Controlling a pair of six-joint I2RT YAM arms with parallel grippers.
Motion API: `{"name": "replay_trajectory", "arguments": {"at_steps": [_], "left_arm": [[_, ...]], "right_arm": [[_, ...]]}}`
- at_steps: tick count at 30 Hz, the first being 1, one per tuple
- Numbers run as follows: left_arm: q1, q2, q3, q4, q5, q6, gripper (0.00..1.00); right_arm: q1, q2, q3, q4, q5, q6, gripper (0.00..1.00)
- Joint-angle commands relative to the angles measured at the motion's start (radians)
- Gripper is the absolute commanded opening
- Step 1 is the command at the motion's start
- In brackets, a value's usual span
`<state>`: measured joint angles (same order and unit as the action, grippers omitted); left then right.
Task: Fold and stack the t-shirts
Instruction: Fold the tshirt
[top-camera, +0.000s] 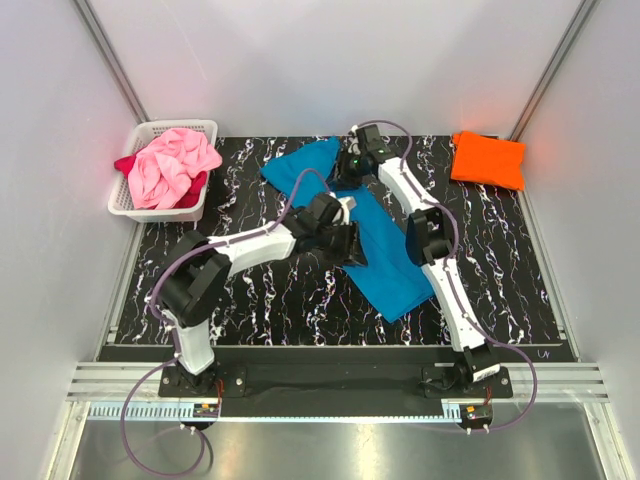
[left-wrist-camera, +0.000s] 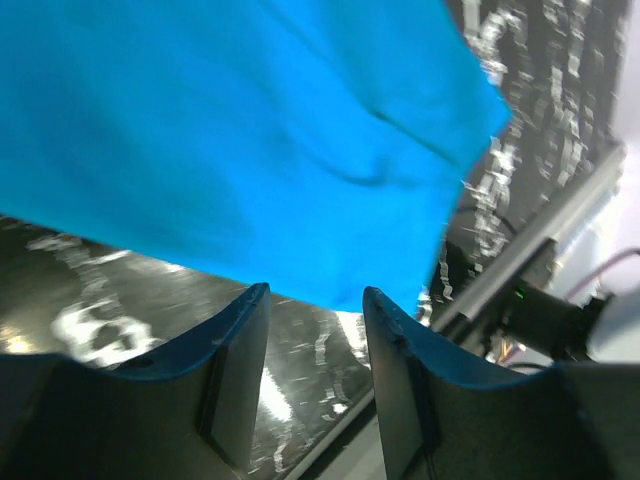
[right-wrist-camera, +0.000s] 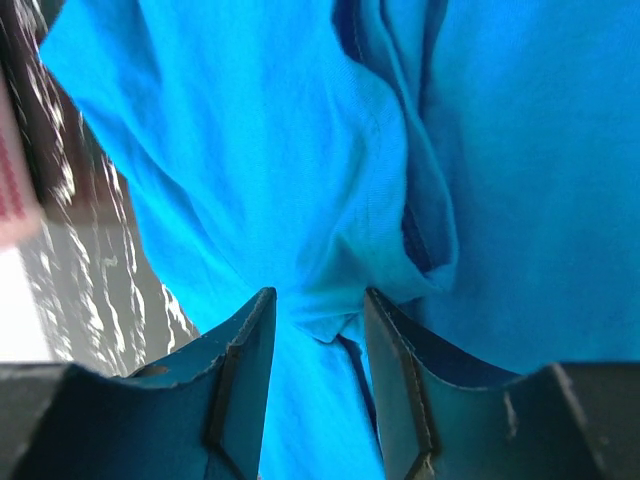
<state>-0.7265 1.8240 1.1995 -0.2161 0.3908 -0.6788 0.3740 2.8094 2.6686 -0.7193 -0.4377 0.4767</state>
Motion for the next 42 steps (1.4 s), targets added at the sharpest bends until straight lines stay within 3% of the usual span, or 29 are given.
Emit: {"name": "replay_trajectory", "arguments": {"at_steps": [1,9,20,28,42], "left_arm": [[-0.045,0.047,0.075,0.087,0.063,-0.004,0.47],[-0.139,0.181,0.153,0.057,-0.003,-0.068,0.48],[-0.183,0.204,0.144,-0.221,-0.332,-0.082,0.47],[-0.206,0.169,0.034,-0.276,-0.366,-0.07,0.46],[-0.274,-0.028,-0.267,-0.319,-0.382,-0.091,0.46]], "right_arm": [[-0.063,0.05,0.019,0.046,0.005,0.072,0.49],[-0.069,0.038,0.005,0.069,-0.035,0.068,0.49],[-0.075,0.038,-0.01,0.072,-0.026,0.051,0.49],[-0.116,0.058,-0.001,0.087,0.001,0.074,0.49],[-0.171,0.075,-0.022,0.15,0.037,0.175,0.47]]}}
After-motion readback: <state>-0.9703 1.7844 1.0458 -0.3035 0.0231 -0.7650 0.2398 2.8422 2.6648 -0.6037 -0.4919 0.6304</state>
